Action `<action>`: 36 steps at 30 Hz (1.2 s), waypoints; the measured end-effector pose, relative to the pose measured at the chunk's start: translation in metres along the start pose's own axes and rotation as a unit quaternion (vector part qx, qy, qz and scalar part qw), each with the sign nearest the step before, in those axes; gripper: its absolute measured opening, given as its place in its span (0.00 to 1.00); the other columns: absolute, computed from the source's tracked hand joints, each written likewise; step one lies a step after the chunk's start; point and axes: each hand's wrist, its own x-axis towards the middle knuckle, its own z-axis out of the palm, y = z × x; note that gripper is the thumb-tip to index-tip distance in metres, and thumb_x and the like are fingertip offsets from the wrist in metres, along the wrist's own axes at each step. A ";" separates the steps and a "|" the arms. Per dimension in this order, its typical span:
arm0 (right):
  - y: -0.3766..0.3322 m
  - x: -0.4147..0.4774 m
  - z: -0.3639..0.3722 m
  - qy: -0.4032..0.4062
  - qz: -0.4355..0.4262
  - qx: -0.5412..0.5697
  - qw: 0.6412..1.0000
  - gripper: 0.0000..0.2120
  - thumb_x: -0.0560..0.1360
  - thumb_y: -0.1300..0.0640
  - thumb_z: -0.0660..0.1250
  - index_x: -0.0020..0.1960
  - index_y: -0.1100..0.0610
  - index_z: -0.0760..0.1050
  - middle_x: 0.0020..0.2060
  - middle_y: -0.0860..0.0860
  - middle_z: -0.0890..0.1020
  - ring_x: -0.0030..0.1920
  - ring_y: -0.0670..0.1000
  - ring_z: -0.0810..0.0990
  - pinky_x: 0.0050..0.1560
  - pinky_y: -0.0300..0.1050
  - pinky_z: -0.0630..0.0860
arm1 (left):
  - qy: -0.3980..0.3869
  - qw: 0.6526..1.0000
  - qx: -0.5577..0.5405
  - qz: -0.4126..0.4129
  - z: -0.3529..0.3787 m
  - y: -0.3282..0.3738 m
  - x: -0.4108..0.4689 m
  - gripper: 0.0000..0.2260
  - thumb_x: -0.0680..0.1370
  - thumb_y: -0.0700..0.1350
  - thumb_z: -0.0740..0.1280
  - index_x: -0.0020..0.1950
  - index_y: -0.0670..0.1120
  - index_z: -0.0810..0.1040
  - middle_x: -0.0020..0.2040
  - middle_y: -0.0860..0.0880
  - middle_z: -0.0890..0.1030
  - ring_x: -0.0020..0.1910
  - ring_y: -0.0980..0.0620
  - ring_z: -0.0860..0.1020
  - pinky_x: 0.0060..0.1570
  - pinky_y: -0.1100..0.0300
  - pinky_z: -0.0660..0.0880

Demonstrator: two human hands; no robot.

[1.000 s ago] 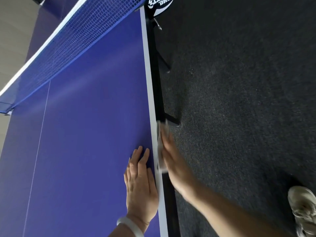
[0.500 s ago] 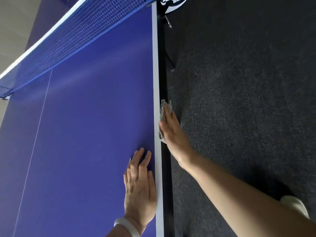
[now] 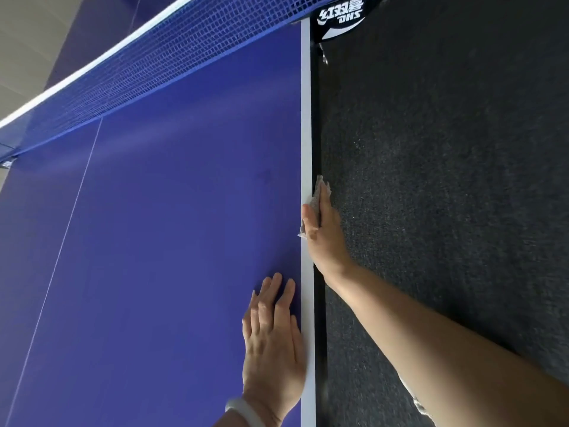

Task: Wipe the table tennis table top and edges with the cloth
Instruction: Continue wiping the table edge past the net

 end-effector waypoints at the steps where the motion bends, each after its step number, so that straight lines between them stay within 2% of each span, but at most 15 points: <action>1: 0.000 0.004 -0.002 0.001 0.004 -0.016 1.000 0.29 0.85 0.52 0.56 0.82 0.47 0.47 0.65 0.57 0.67 0.46 0.49 0.76 0.52 0.53 0.80 | 0.002 1.000 0.002 0.005 0.000 0.000 0.000 0.24 0.79 0.45 0.49 0.76 0.50 0.62 0.78 0.54 0.57 0.78 0.50 0.55 0.75 0.57 0.47; 3: 0.001 0.006 -0.005 -0.005 0.009 -0.042 0.999 0.30 0.84 0.52 0.57 0.82 0.49 0.48 0.66 0.67 0.68 0.45 0.55 0.74 0.53 0.58 0.80 | 0.008 1.000 0.007 0.014 0.002 0.001 0.000 0.24 0.79 0.43 0.50 0.75 0.47 0.65 0.78 0.52 0.59 0.78 0.50 0.57 0.75 0.55 0.51; 6: 0.000 0.003 -0.006 -0.002 -0.006 -0.080 0.997 0.31 0.84 0.51 0.58 0.82 0.49 0.47 0.68 0.66 0.66 0.48 0.63 0.78 0.52 0.63 0.80 | 0.012 0.999 0.033 0.027 -0.002 0.000 0.003 0.23 0.78 0.43 0.53 0.72 0.44 0.71 0.74 0.48 0.67 0.73 0.46 0.65 0.68 0.46 0.69; 9: 0.001 0.003 -0.005 0.004 -0.014 -0.048 0.999 0.30 0.84 0.53 0.58 0.81 0.46 0.47 0.67 0.61 0.63 0.49 0.56 0.79 0.55 0.54 0.80 | 0.014 0.996 0.052 0.067 -0.016 -0.003 0.019 0.19 0.76 0.41 0.57 0.66 0.46 0.74 0.67 0.48 0.73 0.60 0.44 0.75 0.53 0.44 0.79; 13: 0.002 0.003 -0.008 0.004 -0.008 -0.042 0.999 0.30 0.84 0.54 0.59 0.80 0.45 0.47 0.67 0.60 0.64 0.57 0.58 0.78 0.54 0.42 0.80 | 0.037 0.998 -0.018 0.047 -0.034 0.005 0.083 0.18 0.81 0.44 0.52 0.67 0.47 0.74 0.70 0.50 0.70 0.65 0.47 0.72 0.64 0.49 0.70; 16: -0.002 0.001 -0.008 -0.005 -0.015 -0.008 1.000 0.30 0.83 0.57 0.61 0.79 0.46 0.50 0.66 0.61 0.64 0.52 0.55 0.79 0.45 0.37 0.79 | 0.055 0.997 -0.039 0.026 -0.033 0.018 0.153 0.18 0.83 0.41 0.54 0.73 0.47 0.70 0.76 0.50 0.65 0.73 0.48 0.65 0.71 0.50 0.61; 18: -0.005 0.000 -0.009 -0.010 0.000 -0.003 1.000 0.30 0.83 0.57 0.61 0.80 0.48 0.52 0.68 0.59 0.64 0.48 0.49 0.80 0.45 0.37 0.79 | 0.063 0.997 -0.039 -0.006 -0.029 0.027 0.199 0.20 0.84 0.42 0.55 0.77 0.48 0.65 0.79 0.50 0.60 0.78 0.50 0.58 0.74 0.50 0.55; 20: -0.009 -0.002 -0.014 -0.031 0.023 0.022 0.999 0.30 0.83 0.53 0.61 0.80 0.46 0.52 0.70 0.53 0.65 0.52 0.40 0.79 0.53 0.38 0.79 | 0.068 0.995 -0.045 -0.063 -0.022 0.034 0.234 0.22 0.85 0.45 0.52 0.80 0.50 0.59 0.81 0.51 0.55 0.80 0.52 0.51 0.77 0.52 0.49; 22: -0.013 -0.002 -0.025 -0.075 0.044 0.078 0.993 0.27 0.84 0.49 0.59 0.80 0.43 0.54 0.73 0.45 0.65 0.66 0.37 0.71 0.67 0.43 0.73 | 0.078 0.990 -0.038 -0.107 -0.013 0.036 0.253 0.22 0.85 0.47 0.50 0.80 0.52 0.56 0.81 0.53 0.53 0.80 0.54 0.48 0.78 0.54 0.45; 25: -0.021 0.006 -0.041 -0.113 0.109 0.124 0.980 0.20 0.85 0.50 0.53 0.76 0.39 0.58 0.75 0.33 0.61 0.75 0.33 0.59 0.79 0.43 0.56 | 0.097 0.987 -0.047 -0.116 -0.009 0.034 0.256 0.22 0.85 0.47 0.50 0.80 0.53 0.58 0.81 0.54 0.54 0.80 0.56 0.49 0.78 0.56 0.44; 28: -0.040 0.045 -0.040 -0.106 0.091 0.092 0.986 0.23 0.86 0.56 0.51 0.78 0.43 0.54 0.79 0.39 0.54 0.78 0.38 0.54 0.80 0.43 0.52 | 0.100 0.987 -0.050 -0.115 -0.011 0.034 0.254 0.22 0.85 0.46 0.50 0.80 0.54 0.58 0.81 0.55 0.55 0.79 0.57 0.49 0.78 0.56 0.44; 30: -0.055 0.090 -0.036 -0.097 0.050 0.073 0.991 0.25 0.86 0.58 0.49 0.81 0.47 0.49 0.81 0.42 0.48 0.79 0.41 0.51 0.80 0.47 0.55 | 0.095 0.988 -0.041 -0.117 -0.011 0.035 0.254 0.22 0.85 0.45 0.49 0.80 0.54 0.58 0.81 0.56 0.54 0.79 0.57 0.49 0.78 0.56 0.45; 33: -0.072 0.149 -0.033 -0.080 0.040 0.126 0.988 0.25 0.87 0.57 0.48 0.82 0.48 0.48 0.81 0.41 0.49 0.79 0.43 0.55 0.69 0.40 0.70 | 0.089 0.988 -0.026 -0.125 -0.010 0.036 0.254 0.22 0.85 0.47 0.49 0.80 0.56 0.57 0.80 0.57 0.53 0.79 0.57 0.49 0.77 0.54 0.47; 34: -0.072 0.156 -0.031 -0.073 0.031 0.133 0.988 0.24 0.87 0.57 0.48 0.81 0.47 0.48 0.80 0.41 0.50 0.79 0.43 0.56 0.70 0.41 0.70 | 0.089 0.988 -0.020 -0.127 -0.011 0.037 0.254 0.23 0.84 0.47 0.49 0.80 0.56 0.56 0.80 0.58 0.53 0.79 0.57 0.49 0.77 0.54 0.47; 36: -0.066 0.145 -0.027 -0.063 -0.005 0.103 0.993 0.24 0.87 0.57 0.48 0.81 0.46 0.48 0.79 0.36 0.50 0.79 0.39 0.52 0.78 0.48 0.59 | 0.089 0.988 -0.009 -0.129 -0.012 0.039 0.254 0.23 0.84 0.47 0.48 0.80 0.56 0.56 0.80 0.58 0.53 0.79 0.56 0.49 0.77 0.54 0.47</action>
